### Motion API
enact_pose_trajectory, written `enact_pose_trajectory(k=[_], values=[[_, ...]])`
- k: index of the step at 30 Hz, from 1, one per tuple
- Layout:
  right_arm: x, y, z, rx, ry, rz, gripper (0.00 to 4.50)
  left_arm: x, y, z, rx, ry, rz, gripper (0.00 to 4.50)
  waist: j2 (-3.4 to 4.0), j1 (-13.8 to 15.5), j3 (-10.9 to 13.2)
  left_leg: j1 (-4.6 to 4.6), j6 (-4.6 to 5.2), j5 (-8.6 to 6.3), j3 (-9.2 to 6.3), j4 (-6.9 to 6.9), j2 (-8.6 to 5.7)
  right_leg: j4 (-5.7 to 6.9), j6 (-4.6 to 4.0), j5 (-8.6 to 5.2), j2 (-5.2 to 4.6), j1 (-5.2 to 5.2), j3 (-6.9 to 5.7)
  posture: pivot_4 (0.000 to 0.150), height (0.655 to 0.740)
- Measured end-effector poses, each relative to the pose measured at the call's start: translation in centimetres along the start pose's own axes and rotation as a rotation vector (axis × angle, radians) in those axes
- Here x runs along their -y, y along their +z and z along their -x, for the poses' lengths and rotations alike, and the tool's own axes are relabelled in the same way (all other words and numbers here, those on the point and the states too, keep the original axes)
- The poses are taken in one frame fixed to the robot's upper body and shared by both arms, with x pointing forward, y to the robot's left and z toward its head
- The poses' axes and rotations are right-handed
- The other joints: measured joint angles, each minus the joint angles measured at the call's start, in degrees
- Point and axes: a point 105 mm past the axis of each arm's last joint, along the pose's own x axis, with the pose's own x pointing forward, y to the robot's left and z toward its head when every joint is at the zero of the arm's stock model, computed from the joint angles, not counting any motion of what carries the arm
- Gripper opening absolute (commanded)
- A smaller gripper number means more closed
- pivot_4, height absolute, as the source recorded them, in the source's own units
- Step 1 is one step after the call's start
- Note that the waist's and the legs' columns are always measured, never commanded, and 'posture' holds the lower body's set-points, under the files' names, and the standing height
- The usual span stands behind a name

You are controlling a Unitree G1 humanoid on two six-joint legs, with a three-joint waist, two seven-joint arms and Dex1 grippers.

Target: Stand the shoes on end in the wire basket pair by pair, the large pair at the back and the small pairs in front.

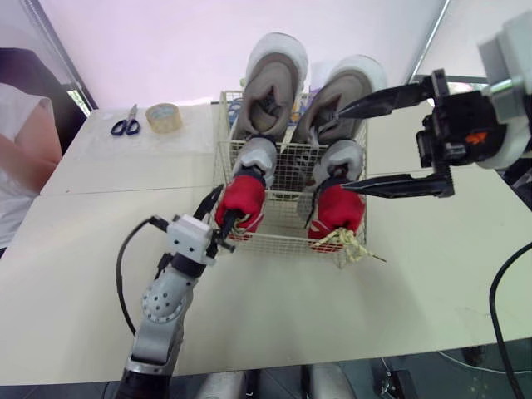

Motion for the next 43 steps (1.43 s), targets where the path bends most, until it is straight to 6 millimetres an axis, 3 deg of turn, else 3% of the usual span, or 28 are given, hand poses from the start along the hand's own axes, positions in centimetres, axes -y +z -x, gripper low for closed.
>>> enact_pose_trajectory(k=[14,23,26,29,32,36,43], values=[[-0.4,-1.9,0.1,-0.007,-0.025,-0.063,4.5,-1.7,1.5,4.2,-0.14,-0.06,-0.041,3.37,0.02,0.02,0.12,-0.12,0.08,-0.06,0.03,-0.15,0.0,-0.08,0.01,-0.04,-0.03,-0.17,0.03,0.15,0.74],[-0.6,-3.3,0.9,-0.025,-0.064,-0.103,4.5,-3.5,4.0,5.8,-0.237,-0.184,-0.001,3.37,-0.05,0.06,0.22,-0.12,0.1,-0.08,-0.06,-0.18,0.02,-0.05,-0.01,-0.07,0.01,-0.23,-0.04,0.15,0.74],[-0.5,-3.9,2.0,-0.051,-0.101,-0.13,4.5,-5.3,5.3,4.7,-0.27,-0.296,-0.011,3.37,0.03,0.56,0.32,-0.12,0.1,-0.08,-0.03,-0.15,0.02,0.02,-0.01,-0.09,0.02,-0.38,-0.03,0.15,0.74],[-0.2,-4.2,3.1,-0.078,-0.15,-0.14,4.5,-9.2,7.3,2.8,-0.35,-0.399,-0.035,3.37,0.08,0.68,0.37,-0.12,0.1,-0.08,0.02,-0.17,0.02,0.13,-0.03,-0.1,0.07,-0.54,0.06,0.15,0.74],[-0.1,-4.8,4.2,-0.101,-0.195,-0.167,4.5,-11.2,8.3,2.5,-0.461,-0.509,0.015,3.37,0.18,-0.07,0.42,-0.12,0.1,-0.08,0.19,-0.31,-0.02,0.08,-0.01,-0.14,-0.01,-0.65,0.18,0.15,0.74],[-0.3,-5.7,5.3,-0.122,-0.244,-0.216,4.5,-12.5,8.8,1.9,-0.554,-0.61,0.073,3.37,0.21,-0.38,0.46,-0.17,0.1,-0.09,0.26,-0.58,-0.02,0.01,0.03,-0.09,-0.06,-0.86,0.28,0.15,0.74],[-1.6,-6.7,6.6,-0.166,-0.289,-0.309,4.5,-11.7,8.9,1.0,-0.577,-0.732,0.126,3.37,0.23,-0.2,0.49,-0.18,0.07,-0.07,0.26,-0.91,-0.01,-0.05,0.03,-0.09,-0.09,-0.91,0.33,0.15,0.74]])
